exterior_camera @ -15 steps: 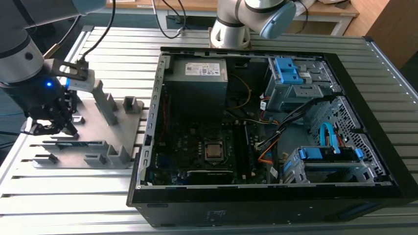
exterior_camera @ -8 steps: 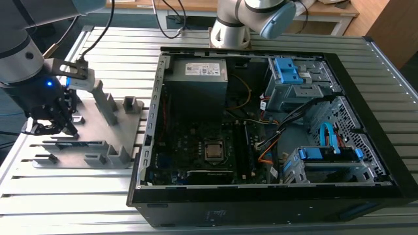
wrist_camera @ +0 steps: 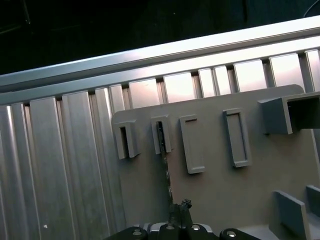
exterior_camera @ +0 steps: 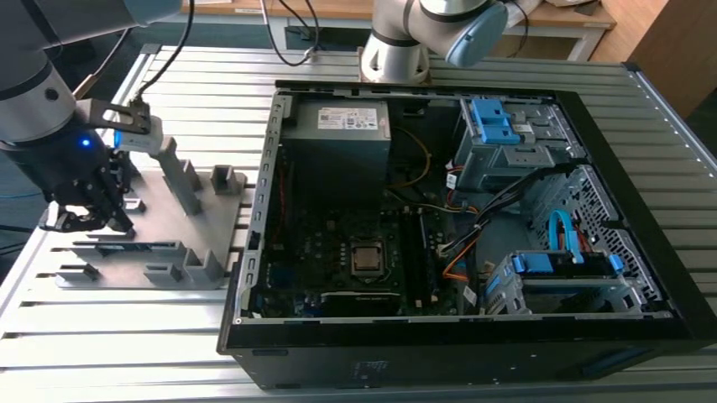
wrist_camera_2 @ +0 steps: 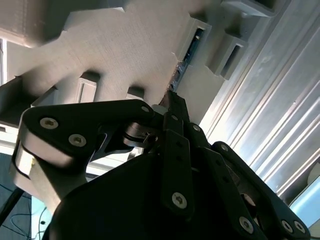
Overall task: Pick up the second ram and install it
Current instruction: 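Pick up the second ram and move it above second insertion slot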
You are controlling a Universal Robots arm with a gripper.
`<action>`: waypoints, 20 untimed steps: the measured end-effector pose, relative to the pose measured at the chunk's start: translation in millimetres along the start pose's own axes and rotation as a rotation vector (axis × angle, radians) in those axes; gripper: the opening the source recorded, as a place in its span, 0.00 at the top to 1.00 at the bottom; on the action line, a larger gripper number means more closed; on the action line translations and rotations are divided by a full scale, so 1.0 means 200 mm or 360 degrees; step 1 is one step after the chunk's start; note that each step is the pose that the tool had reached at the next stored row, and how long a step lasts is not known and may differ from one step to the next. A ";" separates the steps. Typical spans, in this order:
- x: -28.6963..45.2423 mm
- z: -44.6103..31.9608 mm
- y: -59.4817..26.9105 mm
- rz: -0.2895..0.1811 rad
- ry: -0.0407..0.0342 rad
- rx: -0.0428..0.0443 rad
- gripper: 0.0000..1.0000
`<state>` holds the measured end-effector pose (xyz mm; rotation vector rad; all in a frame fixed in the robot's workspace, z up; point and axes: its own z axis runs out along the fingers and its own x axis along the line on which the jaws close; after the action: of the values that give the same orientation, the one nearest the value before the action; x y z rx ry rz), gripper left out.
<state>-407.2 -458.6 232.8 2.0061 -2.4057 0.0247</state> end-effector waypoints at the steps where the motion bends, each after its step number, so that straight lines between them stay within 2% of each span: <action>1: 0.000 0.000 0.000 -0.0004 -0.0008 -0.0002 0.90; 3: 0.000 0.000 0.000 -0.0005 -0.0055 -0.0010 0.90; 4: 0.000 0.000 0.000 -0.0009 -0.0070 -0.0013 0.90; 5: 0.000 0.000 0.000 -0.0026 -0.0073 -0.0013 0.90; 9: 0.000 0.001 0.000 -0.0133 -0.0073 -0.0014 0.90; 13: 0.000 0.001 0.001 -0.0220 -0.0066 -0.0013 0.90; 17: 0.000 0.002 0.001 -0.0256 -0.0055 -0.0012 0.90; 20: 0.000 0.001 0.001 -0.0265 -0.0054 -0.0012 0.90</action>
<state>-407.4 -458.6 232.5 2.2132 -2.2448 -0.0201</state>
